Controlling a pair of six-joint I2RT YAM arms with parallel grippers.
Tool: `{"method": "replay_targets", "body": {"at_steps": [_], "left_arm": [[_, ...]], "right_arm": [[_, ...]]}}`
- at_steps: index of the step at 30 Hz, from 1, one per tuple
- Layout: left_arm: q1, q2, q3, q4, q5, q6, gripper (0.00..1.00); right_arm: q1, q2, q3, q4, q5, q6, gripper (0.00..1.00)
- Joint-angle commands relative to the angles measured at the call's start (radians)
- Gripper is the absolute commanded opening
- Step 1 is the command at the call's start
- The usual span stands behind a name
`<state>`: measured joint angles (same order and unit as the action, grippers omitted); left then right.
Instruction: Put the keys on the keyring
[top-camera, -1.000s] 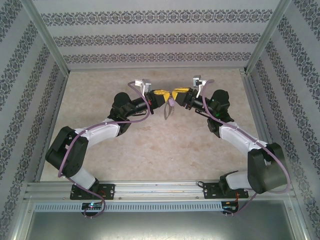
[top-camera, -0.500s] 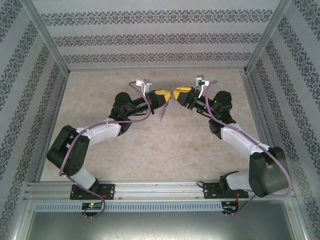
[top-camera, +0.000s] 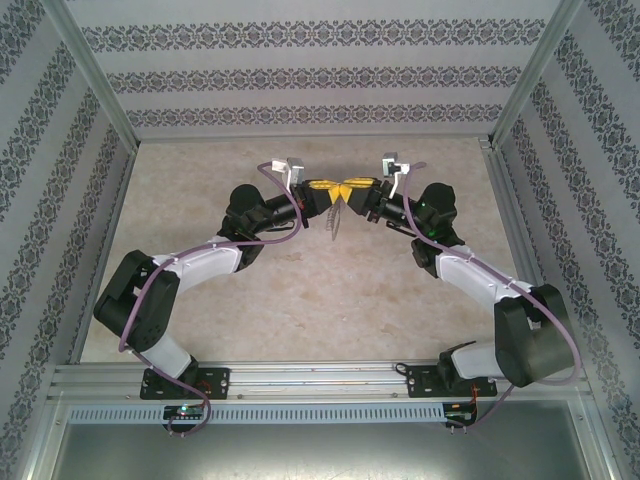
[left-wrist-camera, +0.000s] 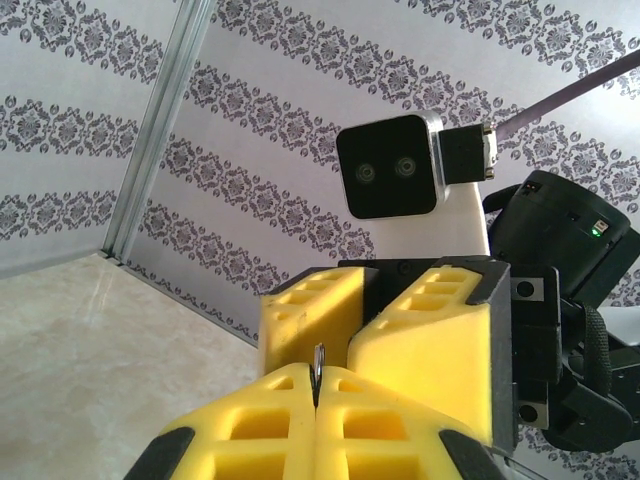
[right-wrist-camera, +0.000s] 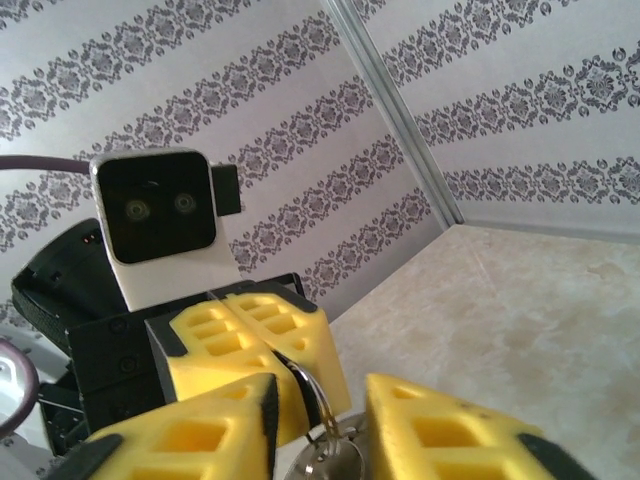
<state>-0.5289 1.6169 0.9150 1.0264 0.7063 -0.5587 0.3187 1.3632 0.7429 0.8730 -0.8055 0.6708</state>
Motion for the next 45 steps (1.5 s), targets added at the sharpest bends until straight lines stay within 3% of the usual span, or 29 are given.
{"method": "replay_targets", "body": {"at_steps": [1, 9, 12, 17, 19, 26, 34, 38, 45], "left_arm": [[-0.01, -0.002, 0.029, 0.094, 0.025, -0.012, 0.0], [-0.01, 0.0, 0.027, 0.1, 0.027, -0.018, 0.0], [-0.01, -0.007, 0.025, 0.085, 0.023, -0.009, 0.0], [0.011, -0.049, 0.026, -0.037, 0.033, 0.073, 0.32], [0.027, -0.068, 0.032, -0.094, 0.044, 0.101, 0.4], [0.064, -0.14, 0.082, -0.373, 0.094, 0.261, 0.57], [0.089, -0.136, 0.192, -0.658, 0.206, 0.391, 0.64], [0.092, -0.114, 0.227, -0.755, 0.248, 0.435, 0.65], [0.104, -0.113, 0.213, -0.753, 0.283, 0.437, 0.65]], "right_arm": [[0.011, 0.004, 0.0, 0.044, -0.018, 0.003, 0.22], [-0.004, -0.009, -0.001, 0.033, -0.025, -0.005, 0.0], [-0.018, -0.017, 0.008, 0.006, -0.033, -0.019, 0.0], [-0.036, -0.049, 0.061, -0.189, -0.047, -0.128, 0.0], [-0.034, -0.064, 0.091, -0.298, -0.054, -0.203, 0.0], [-0.024, -0.116, 0.203, -0.723, -0.022, -0.508, 0.0], [-0.008, -0.076, 0.374, -1.071, -0.059, -0.733, 0.0], [-0.004, -0.032, 0.439, -1.146, -0.105, -0.771, 0.0], [-0.002, -0.003, 0.468, -1.168, -0.147, -0.784, 0.0]]}}
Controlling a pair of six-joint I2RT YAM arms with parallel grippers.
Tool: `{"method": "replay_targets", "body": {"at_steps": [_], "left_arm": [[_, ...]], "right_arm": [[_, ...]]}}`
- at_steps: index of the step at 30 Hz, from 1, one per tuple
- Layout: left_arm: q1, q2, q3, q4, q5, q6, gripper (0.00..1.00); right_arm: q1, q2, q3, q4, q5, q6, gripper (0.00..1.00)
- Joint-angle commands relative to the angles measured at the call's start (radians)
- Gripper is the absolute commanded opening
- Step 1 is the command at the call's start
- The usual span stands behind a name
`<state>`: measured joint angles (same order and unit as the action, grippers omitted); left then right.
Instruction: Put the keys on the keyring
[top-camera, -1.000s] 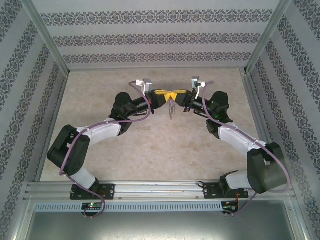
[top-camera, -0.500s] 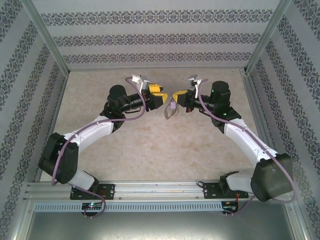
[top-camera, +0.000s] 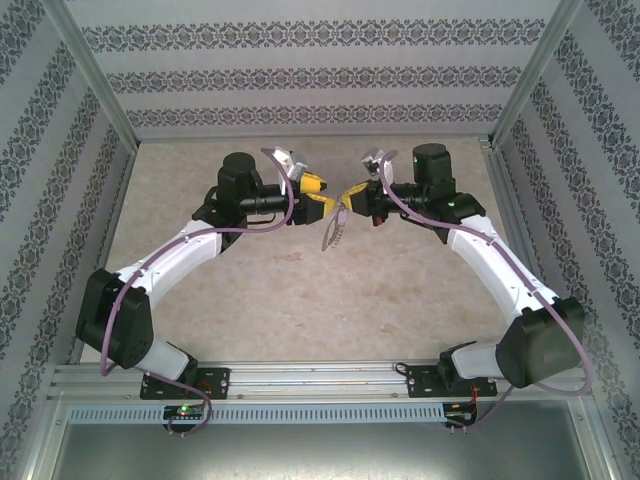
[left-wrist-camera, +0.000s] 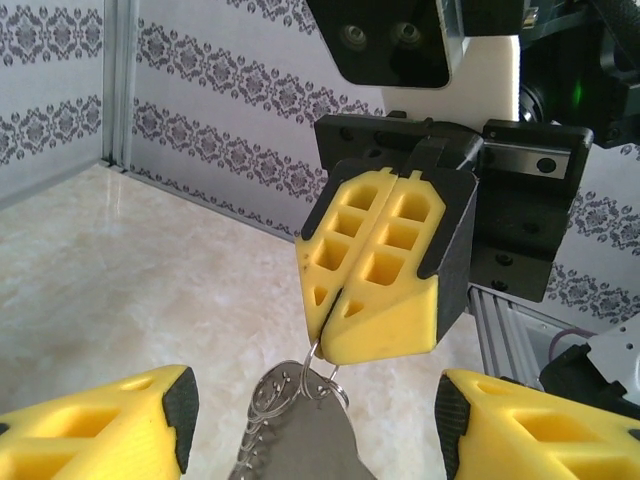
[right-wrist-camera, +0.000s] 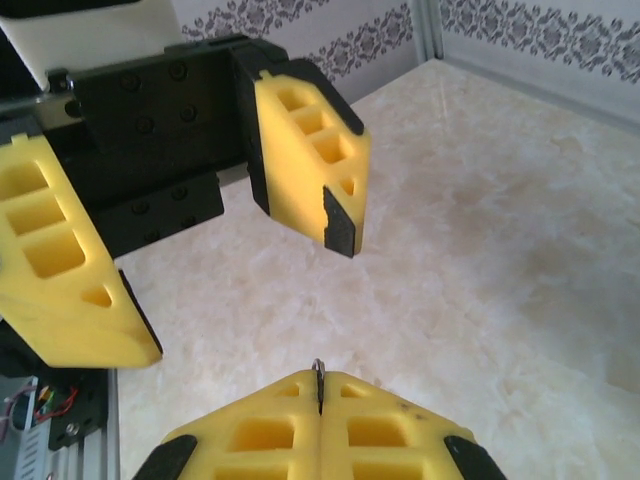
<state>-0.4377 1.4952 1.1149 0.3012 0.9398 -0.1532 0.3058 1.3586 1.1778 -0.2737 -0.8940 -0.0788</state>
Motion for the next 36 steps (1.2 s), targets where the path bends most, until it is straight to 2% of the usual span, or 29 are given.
{"method": "replay_targets", "body": {"at_steps": [1, 15, 36], "left_arm": [[0.014, 0.012, 0.015, -0.028, 0.062, 0.029, 0.64], [0.019, 0.06, 0.055, -0.004, 0.151, -0.026, 0.58], [0.016, 0.085, 0.038, 0.121, 0.2, -0.119, 0.32]], "right_arm": [[0.01, 0.001, 0.031, -0.014, -0.065, -0.029, 0.0], [0.02, 0.0, 0.022, 0.06, -0.133, 0.026, 0.0], [0.043, 0.022, 0.031, 0.092, -0.12, 0.043, 0.0]]}}
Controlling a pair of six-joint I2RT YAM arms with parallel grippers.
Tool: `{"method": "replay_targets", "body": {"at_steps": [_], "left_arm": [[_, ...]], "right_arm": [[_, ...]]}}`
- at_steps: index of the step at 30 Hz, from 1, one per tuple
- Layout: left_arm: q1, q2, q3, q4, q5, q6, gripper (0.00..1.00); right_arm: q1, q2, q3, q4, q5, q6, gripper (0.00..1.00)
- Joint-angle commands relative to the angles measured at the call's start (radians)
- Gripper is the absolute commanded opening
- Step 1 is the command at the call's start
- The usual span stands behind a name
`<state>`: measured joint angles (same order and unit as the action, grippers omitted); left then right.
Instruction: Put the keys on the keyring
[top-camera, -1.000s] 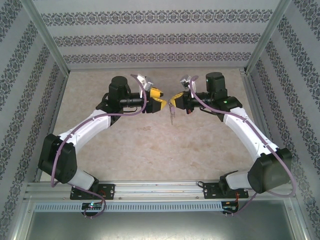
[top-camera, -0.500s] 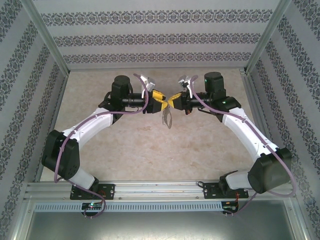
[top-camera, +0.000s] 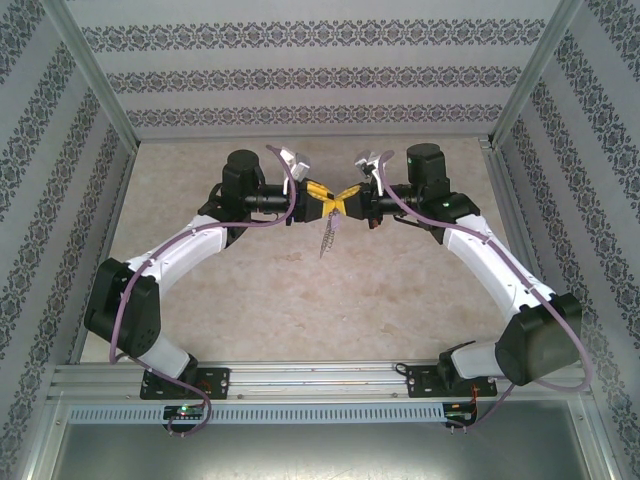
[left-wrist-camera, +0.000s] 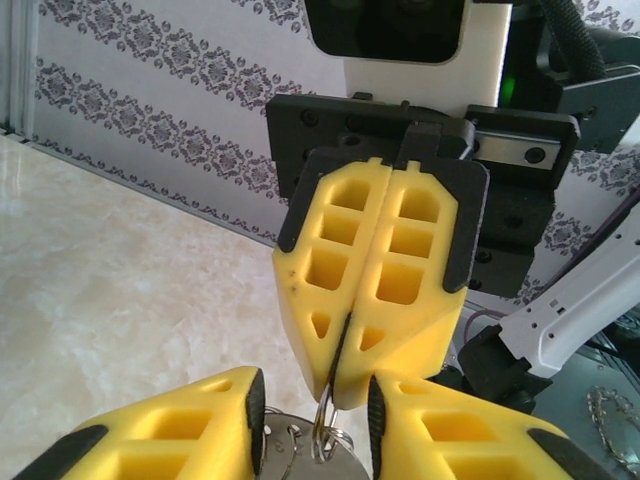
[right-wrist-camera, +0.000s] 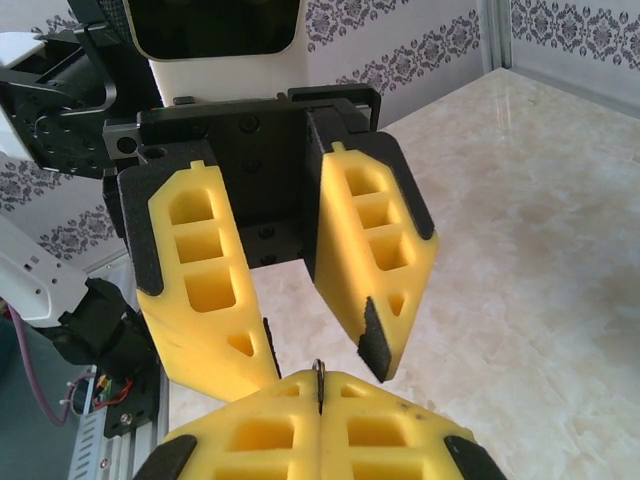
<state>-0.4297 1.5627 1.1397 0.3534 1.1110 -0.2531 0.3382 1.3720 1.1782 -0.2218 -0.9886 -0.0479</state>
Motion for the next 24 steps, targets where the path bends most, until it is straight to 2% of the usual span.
{"method": "replay_targets", "body": {"at_steps": [1, 5, 8, 14, 16, 19, 24], "left_arm": [[0.008, 0.017, 0.012, 0.072, 0.031, -0.021, 0.32], [0.008, 0.015, -0.001, 0.077, 0.043, -0.021, 0.32], [0.008, 0.01, -0.01, 0.078, 0.047, -0.018, 0.2], [0.008, 0.005, -0.018, 0.077, 0.056, -0.015, 0.15], [0.007, 0.006, -0.018, 0.078, 0.058, -0.014, 0.08], [0.007, 0.009, -0.016, 0.075, 0.062, -0.014, 0.1], [0.007, 0.015, -0.007, 0.062, 0.074, -0.011, 0.23]], "right_arm": [[0.011, 0.009, 0.031, 0.041, -0.021, 0.012, 0.0], [0.007, 0.012, 0.031, 0.05, -0.006, 0.016, 0.0], [0.004, 0.015, 0.031, 0.059, -0.005, 0.022, 0.0], [0.0, 0.016, 0.028, 0.069, -0.001, 0.03, 0.0], [-0.001, 0.015, 0.025, 0.072, 0.0, 0.032, 0.0], [-0.001, 0.015, 0.024, 0.075, -0.001, 0.034, 0.0], [-0.001, 0.016, 0.026, 0.078, -0.003, 0.036, 0.0]]}}
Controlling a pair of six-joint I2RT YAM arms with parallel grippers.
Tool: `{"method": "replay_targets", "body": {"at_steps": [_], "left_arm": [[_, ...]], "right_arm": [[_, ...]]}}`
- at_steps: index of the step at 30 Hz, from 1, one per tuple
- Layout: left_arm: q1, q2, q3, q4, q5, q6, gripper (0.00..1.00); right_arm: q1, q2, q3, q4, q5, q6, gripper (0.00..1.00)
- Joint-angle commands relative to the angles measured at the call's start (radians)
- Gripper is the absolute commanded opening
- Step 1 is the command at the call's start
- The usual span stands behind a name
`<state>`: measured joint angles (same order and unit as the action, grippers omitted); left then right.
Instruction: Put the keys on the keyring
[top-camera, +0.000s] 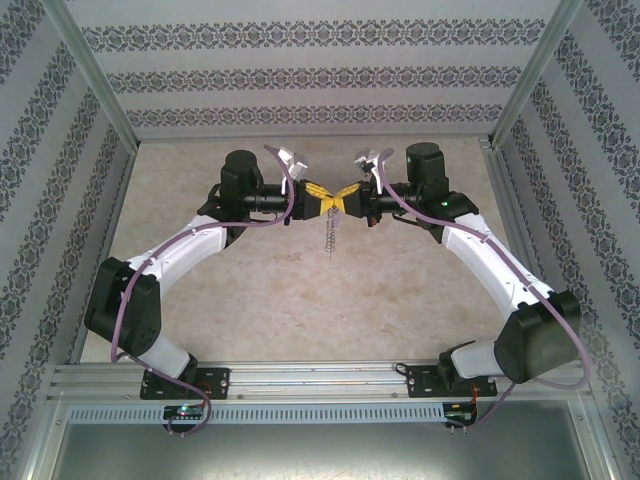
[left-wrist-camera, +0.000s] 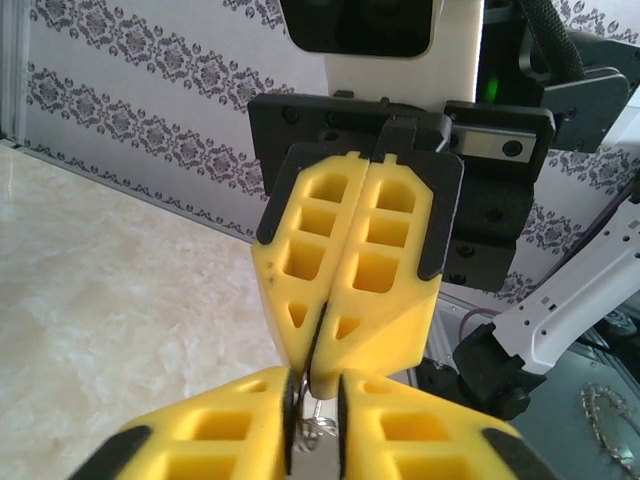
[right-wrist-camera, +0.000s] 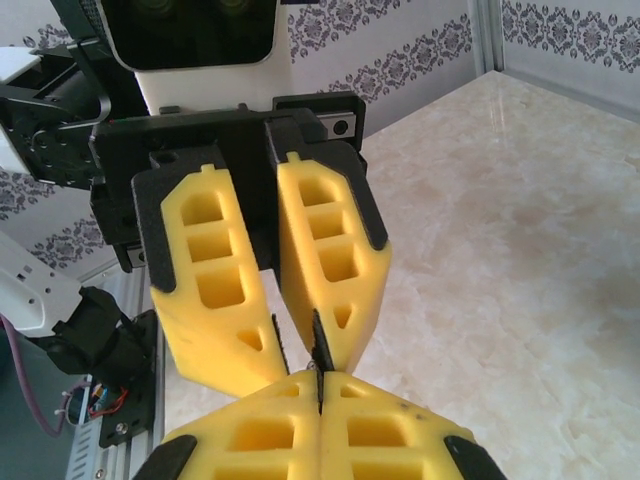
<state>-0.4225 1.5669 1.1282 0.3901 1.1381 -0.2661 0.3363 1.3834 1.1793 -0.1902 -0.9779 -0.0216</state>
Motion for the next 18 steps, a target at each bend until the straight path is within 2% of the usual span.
{"method": "replay_targets", "body": {"at_steps": [1, 6, 18], "left_arm": [[0.0, 0.012, 0.005, 0.019, 0.049, 0.004, 0.25], [0.0, 0.013, 0.012, -0.011, 0.057, 0.023, 0.27], [-0.012, 0.027, 0.025, -0.012, 0.032, 0.032, 0.03]], "right_arm": [[0.0, 0.004, 0.025, 0.046, -0.013, 0.011, 0.0], [0.0, 0.006, 0.025, 0.049, -0.016, 0.012, 0.0], [0.002, 0.005, 0.016, 0.054, -0.019, 0.013, 0.0]]}}
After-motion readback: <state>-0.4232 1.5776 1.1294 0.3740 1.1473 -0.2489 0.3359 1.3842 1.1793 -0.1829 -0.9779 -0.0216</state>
